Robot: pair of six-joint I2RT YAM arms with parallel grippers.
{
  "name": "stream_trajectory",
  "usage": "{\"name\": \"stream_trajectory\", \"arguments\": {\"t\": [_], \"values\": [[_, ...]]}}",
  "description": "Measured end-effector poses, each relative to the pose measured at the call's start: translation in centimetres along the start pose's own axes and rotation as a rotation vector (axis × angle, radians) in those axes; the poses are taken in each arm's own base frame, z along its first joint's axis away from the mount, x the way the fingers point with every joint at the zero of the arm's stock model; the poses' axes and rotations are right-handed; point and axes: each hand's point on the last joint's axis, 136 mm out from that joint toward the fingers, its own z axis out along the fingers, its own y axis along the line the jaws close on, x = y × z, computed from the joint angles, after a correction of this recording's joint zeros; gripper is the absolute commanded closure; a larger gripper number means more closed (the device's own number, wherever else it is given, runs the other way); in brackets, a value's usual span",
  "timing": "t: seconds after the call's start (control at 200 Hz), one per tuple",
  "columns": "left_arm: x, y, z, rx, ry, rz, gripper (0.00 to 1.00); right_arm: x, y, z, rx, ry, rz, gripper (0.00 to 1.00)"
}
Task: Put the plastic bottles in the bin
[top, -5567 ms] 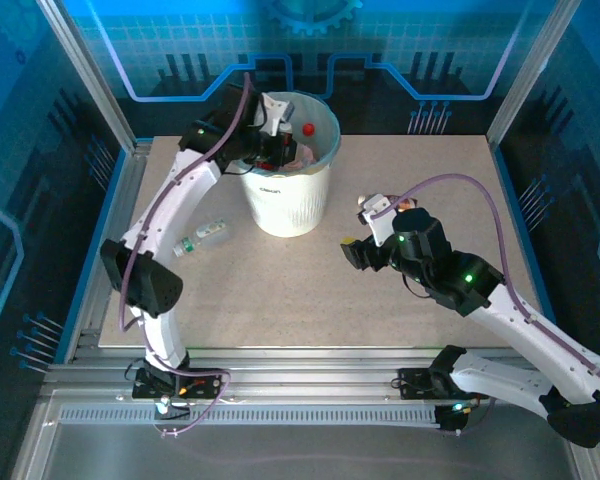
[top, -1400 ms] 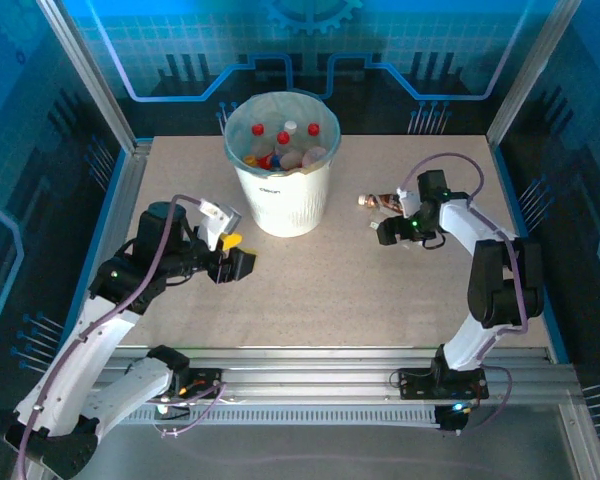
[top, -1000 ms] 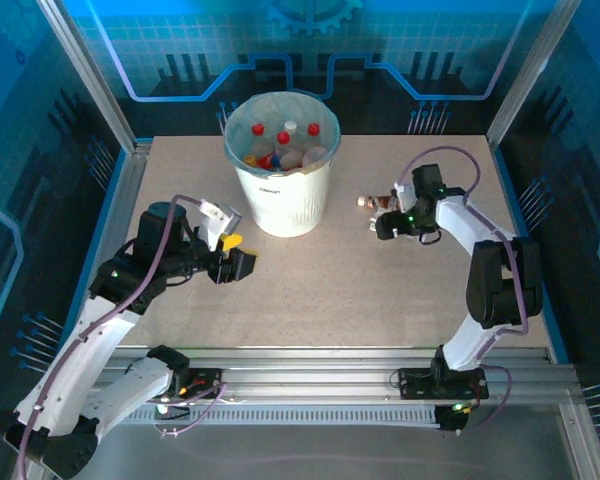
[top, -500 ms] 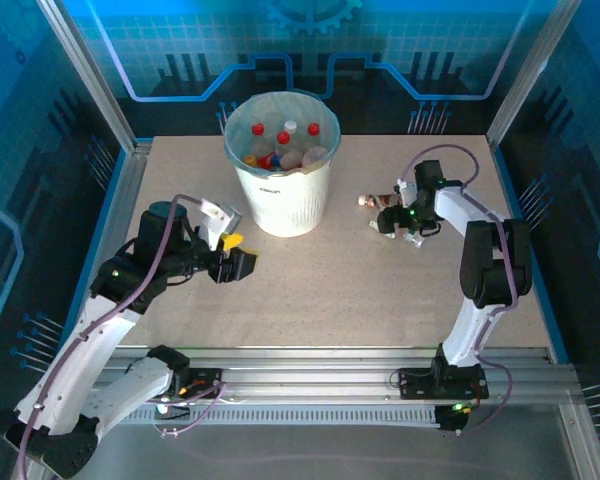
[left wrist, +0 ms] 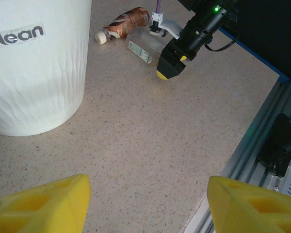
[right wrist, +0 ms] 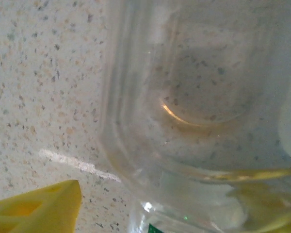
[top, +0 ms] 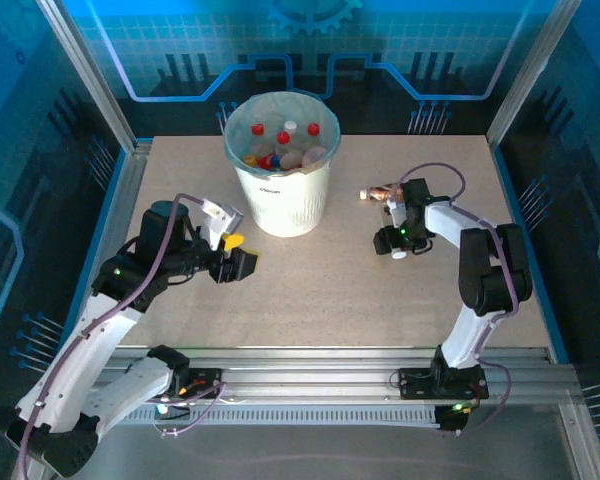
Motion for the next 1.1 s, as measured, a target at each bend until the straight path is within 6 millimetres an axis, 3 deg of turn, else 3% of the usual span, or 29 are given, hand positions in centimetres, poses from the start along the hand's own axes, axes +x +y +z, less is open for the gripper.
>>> {"name": "stream_trajectory", "arguments": {"t": [0.105, 0.325, 0.455, 0.495, 0.615, 0.74, 0.86, 1.101], "values": [[0.0, 0.0, 0.0, 0.001, -0.001, -0.003, 0.34, 0.2, 0.4, -0.6, 0.014, -0.013, -0.003, 0.56], [-0.8, 0.0, 0.0, 0.001, -0.031, -0.039, 0.34, 0.7, 2.3, -3.8, 0.02, -0.095, -0.019, 0.69], [-1.9, -0.3, -0.3, 0.011, -0.065, -0.086, 0.29, 1.5, 4.1, -6.8, -0.007, -0.177, -0.034, 0.71], [-2.6, -0.6, -0.5, 0.02, -0.086, -0.103, 0.23, 2.0, 4.9, -8.0, -0.026, -0.206, -0.039, 0.72], [-5.5, -1.5, -1.3, 0.06, -0.168, -0.145, 0.2, 3.3, 7.3, -12.1, -0.102, -0.33, -0.056, 0.75], [-8.6, -2.9, -1.5, 0.151, -0.241, -0.195, 0.19, 4.9, 10.2, -16.9, -0.22, -0.487, -0.104, 0.75], [-10.4, -5.3, -0.5, 0.263, -0.254, -0.217, 0.12, 6.4, 13.2, -21.3, -0.335, -0.62, -0.172, 0.76], [-11.7, -10.1, 2.3, 0.424, -0.212, -0.204, 0.02, 8.8, 18.1, -25.2, -0.488, -0.686, -0.324, 0.77]]}}
